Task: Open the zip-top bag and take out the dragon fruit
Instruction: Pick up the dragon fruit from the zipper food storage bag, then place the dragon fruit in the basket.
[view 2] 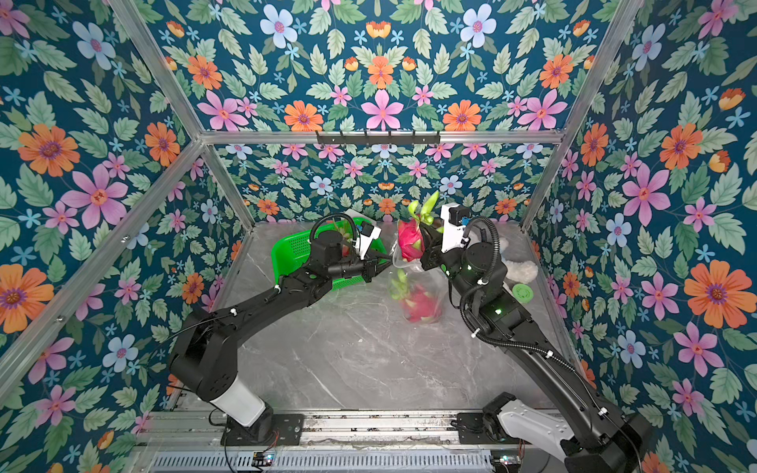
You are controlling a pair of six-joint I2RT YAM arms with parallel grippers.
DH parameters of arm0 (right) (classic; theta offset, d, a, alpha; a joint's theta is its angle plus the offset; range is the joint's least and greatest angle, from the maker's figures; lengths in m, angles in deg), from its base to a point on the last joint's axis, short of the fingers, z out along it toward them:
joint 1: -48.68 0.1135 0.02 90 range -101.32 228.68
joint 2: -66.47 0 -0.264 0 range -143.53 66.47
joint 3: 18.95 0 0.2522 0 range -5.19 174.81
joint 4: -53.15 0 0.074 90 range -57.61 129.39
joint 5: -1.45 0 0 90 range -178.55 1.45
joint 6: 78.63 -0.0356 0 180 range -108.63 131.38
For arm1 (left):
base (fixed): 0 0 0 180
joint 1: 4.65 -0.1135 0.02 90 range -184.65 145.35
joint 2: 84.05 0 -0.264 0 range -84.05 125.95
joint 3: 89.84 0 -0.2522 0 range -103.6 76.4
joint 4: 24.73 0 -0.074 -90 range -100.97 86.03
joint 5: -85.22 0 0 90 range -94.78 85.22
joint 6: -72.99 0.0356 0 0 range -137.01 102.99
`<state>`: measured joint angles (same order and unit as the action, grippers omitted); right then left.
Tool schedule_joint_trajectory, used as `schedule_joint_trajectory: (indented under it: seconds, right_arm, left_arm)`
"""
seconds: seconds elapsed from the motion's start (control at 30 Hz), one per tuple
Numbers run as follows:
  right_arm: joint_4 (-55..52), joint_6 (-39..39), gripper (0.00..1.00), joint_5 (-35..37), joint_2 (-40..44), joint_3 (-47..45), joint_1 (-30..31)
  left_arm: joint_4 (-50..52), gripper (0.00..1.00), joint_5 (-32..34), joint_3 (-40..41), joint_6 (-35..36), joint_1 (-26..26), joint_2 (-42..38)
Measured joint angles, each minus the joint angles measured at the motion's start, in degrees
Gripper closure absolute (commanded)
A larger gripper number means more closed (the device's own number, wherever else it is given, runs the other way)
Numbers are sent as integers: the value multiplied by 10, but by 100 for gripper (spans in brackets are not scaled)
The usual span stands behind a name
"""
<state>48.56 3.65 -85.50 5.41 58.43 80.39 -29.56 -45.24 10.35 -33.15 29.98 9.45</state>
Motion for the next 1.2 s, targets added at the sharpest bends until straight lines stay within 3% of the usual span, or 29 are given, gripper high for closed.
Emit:
schedule_joint_trajectory:
  seconds: [0.2,0.3,0.4,0.53,0.57,0.87,1.2]
  right_arm:
    - [2,-3,100,-39,-9,11,0]
    - [0,-11,100,-56,-10,18,0]
    - [-3,-13,100,-69,-17,34,1]
    - [-3,-18,100,-87,-36,56,15]
    - [-3,-18,100,-89,-43,61,19]
    - [3,-28,100,-105,-161,114,64]
    - [39,-70,100,-140,-359,250,84]
  left_arm:
    - [-11,90,0,29,-5,0,4]
    - [-12,77,0,39,-11,0,3]
    - [-11,56,1,49,-15,-2,-8]
    - [-25,5,23,75,-17,-8,-45]
    - [-25,1,34,87,-17,-10,-59]
    - [-10,1,212,227,-38,-81,-219]
    - [25,1,336,393,-107,-192,-366]
